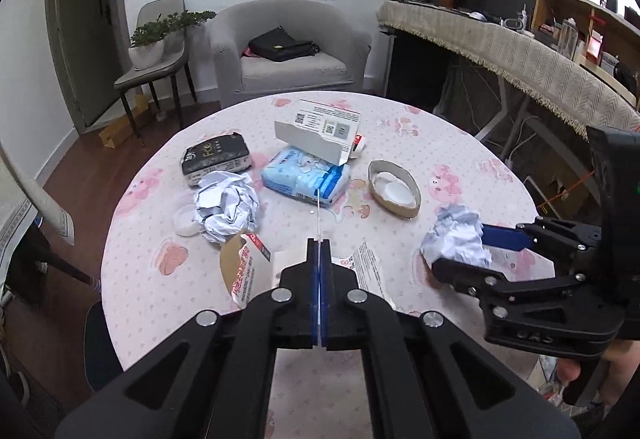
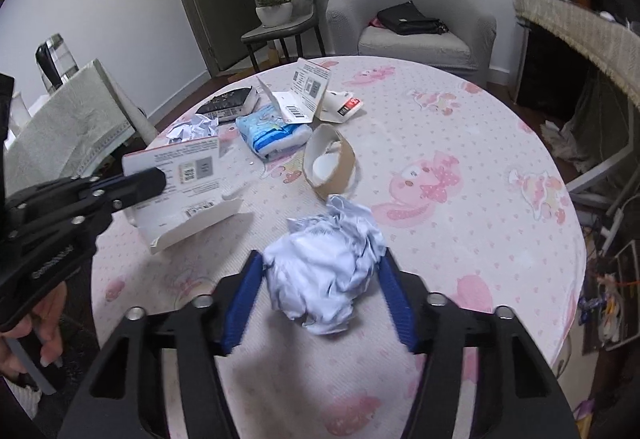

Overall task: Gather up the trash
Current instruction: 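Carry the paper ball with the right tool over the teal bin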

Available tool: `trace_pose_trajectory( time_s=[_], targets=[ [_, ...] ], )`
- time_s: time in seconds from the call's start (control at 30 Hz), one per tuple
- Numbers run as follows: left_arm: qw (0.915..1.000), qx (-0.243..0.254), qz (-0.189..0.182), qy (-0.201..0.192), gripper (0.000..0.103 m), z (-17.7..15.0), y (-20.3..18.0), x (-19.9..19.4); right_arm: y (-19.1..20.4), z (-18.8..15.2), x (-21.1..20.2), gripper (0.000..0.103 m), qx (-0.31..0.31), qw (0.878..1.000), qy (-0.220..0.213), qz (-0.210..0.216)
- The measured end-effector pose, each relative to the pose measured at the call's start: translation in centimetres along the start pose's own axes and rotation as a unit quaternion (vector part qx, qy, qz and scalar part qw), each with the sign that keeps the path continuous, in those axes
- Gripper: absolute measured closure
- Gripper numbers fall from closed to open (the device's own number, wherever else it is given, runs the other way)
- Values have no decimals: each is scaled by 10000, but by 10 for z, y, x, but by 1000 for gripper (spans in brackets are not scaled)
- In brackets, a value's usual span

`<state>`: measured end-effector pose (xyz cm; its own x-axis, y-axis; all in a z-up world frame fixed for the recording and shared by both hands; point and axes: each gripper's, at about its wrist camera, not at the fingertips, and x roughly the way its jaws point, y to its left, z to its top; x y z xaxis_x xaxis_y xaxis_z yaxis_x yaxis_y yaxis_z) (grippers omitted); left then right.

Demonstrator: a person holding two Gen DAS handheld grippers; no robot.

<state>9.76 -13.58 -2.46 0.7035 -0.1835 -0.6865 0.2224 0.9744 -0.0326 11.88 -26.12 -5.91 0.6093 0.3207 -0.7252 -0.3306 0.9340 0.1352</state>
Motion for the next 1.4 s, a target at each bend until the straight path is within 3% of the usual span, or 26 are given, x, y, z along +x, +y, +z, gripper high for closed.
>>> trace_pose_trajectory(
  time_s=[0.23,0.5,0.67,1.0,1.4],
  targets=[
    [9997,-95,-100,-186,102,-7,12,-18,4,-5,-12,48,159,9996,-182,-110],
    [9980,-184,-293,-529,102,-4,35,-56,24,-3,-51,48,175,9957,-853,-317],
    [9971,-340,-194,-654,102,-5,60,-71,44,5,-51,48,18,9958,-849,-356],
    [9961,-555,187,-663,102,-22,133,-80,116,51,-23,48,-460,9936,-1023,147],
    [9927,-871,776,-288,102,-68,241,-72,221,59,20,48,-924,9875,-843,963]
  ],
)
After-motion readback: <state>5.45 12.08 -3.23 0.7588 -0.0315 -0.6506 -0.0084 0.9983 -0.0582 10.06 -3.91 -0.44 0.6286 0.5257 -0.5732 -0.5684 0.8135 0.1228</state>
